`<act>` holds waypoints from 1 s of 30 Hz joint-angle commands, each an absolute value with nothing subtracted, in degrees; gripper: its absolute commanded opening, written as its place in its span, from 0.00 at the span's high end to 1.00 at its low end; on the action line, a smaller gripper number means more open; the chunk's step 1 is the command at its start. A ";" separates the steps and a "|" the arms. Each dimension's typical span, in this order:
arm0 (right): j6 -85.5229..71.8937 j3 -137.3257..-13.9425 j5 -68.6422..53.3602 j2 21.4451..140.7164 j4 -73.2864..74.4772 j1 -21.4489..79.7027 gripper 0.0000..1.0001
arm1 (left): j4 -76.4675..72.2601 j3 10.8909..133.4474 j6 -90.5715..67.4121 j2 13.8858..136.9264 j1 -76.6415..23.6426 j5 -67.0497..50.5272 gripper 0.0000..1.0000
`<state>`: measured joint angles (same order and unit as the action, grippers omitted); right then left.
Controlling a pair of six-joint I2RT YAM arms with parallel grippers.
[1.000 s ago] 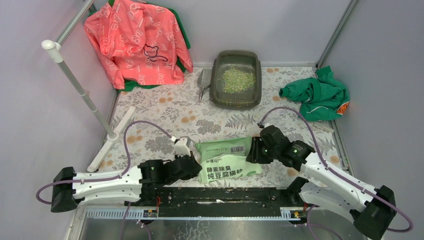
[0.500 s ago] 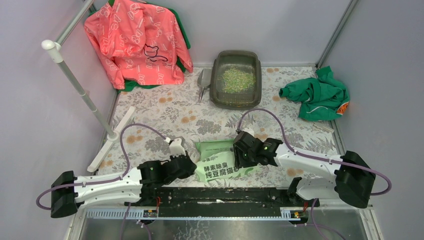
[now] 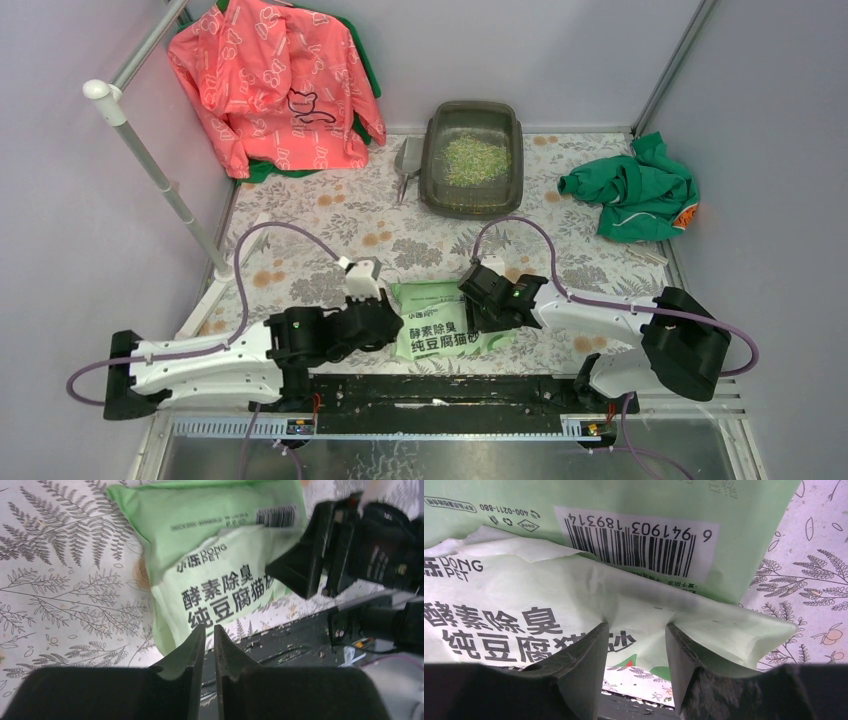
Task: Fill the litter box with clean litter
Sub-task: Adjust the cat litter bag at the center of the board.
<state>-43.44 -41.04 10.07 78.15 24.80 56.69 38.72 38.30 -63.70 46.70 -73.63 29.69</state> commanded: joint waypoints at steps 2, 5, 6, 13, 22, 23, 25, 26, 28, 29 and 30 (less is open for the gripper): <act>-44.04 -41.38 14.60 78.80 23.65 56.87 0.46 | 43.40 45.40 -67.19 53.67 -82.50 37.63 0.83; -43.93 -40.96 13.92 79.16 22.76 56.63 0.45 | 41.04 47.46 -67.50 57.77 -85.35 38.43 0.83; -43.99 -40.64 13.56 79.20 22.19 56.46 0.45 | 39.19 47.21 -67.20 59.10 -85.50 37.88 0.83; -44.30 -38.22 11.50 78.15 19.80 55.10 0.45 | 28.07 34.99 -73.09 62.08 -85.40 38.66 0.88; -44.06 -35.78 8.49 77.40 16.87 52.75 0.44 | 13.43 21.55 -68.80 59.44 -73.96 30.78 0.91; -44.00 -35.70 8.39 77.61 16.65 52.64 0.44 | 11.82 20.94 -67.98 60.32 -72.91 29.91 0.91; -43.94 -35.54 8.24 78.10 16.46 52.52 0.44 | 9.61 20.26 -66.63 61.96 -70.48 28.41 0.92; -43.88 -35.41 8.08 78.27 16.22 52.41 0.44 | 8.96 20.22 -66.09 62.62 -69.82 28.19 0.92; -43.73 -35.07 7.54 78.73 15.52 51.82 0.44 | 7.23 20.12 -64.64 63.79 -68.15 27.18 0.92; -43.71 -34.81 7.18 79.04 14.94 51.38 0.44 | 6.10 19.94 -63.81 64.34 -67.06 26.29 0.92; -43.61 -34.63 6.60 79.30 14.27 50.87 0.44 | 5.01 19.77 -63.06 65.08 -65.92 25.34 0.92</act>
